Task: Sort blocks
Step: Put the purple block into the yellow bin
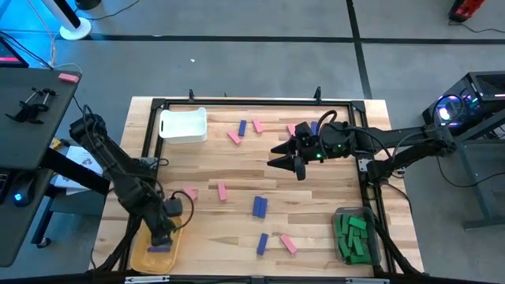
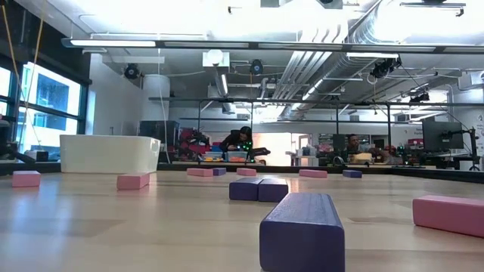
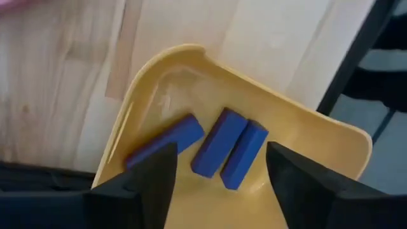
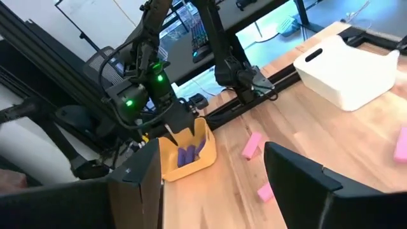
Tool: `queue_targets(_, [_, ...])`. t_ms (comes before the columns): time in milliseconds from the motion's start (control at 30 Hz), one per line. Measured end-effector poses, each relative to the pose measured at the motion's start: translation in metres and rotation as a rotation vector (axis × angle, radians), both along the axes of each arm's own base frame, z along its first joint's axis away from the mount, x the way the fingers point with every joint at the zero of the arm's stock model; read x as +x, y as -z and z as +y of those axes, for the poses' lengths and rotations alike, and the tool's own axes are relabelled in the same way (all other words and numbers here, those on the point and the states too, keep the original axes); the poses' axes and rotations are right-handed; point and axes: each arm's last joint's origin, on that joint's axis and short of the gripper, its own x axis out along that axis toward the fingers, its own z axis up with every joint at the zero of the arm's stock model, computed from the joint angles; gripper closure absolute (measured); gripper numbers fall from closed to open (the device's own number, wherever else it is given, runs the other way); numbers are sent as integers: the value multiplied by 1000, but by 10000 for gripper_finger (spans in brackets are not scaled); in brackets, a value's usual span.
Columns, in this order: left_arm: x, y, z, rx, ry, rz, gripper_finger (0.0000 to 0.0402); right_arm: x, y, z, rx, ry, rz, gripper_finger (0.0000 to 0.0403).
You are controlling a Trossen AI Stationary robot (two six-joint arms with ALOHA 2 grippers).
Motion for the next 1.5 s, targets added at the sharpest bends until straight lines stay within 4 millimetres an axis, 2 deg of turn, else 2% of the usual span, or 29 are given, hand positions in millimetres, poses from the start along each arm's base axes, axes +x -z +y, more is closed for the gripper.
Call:
queue_targets(100, [9, -3, 7, 1, 22, -54, 158, 0, 0, 0, 28, -7, 3, 190])
queue_targets(233, [38, -17, 26, 53, 14, -237, 151, -1, 3, 4, 61, -11, 37, 190])
queue_targets(400, [95, -27, 60, 147, 36, -579, 150, -5, 9, 15, 110, -20, 108, 190])
queue_targets(533, [144, -15, 87, 255, 173, -755, 161, -6, 9, 23, 133, 3, 107, 190])
queue_targets(600, [165, 1, 97, 300, 208, -786, 187, -7, 9, 25, 140, 30, 100, 190])
queue_targets(667, [184, 20, 102, 284, 197, -789, 234, -7, 8, 26, 151, 67, 88, 190])
queue_targets(800, [211, 55, 98, 136, 143, -825, 369, -6, 4, 27, 136, 140, 36, 190])
queue_targets(833, [216, 61, 95, 108, 120, -839, 385, -6, 3, 27, 131, 159, 24, 190])
queue_targets(1033, [229, 90, 93, 65, -5, -822, 399, -6, 2, 26, 124, 198, 8, 190])
queue_targets(1233, [225, 98, 94, 105, 24, -747, 401, -6, 2, 25, 117, 221, 5, 190])
queue_targets(1367, [226, 100, 95, 114, 38, -757, 401, -6, 3, 24, 112, 232, 11, 190])
queue_targets(1500, [227, 116, 93, 88, 75, -715, 401, -6, 3, 20, 109, 243, 13, 190])
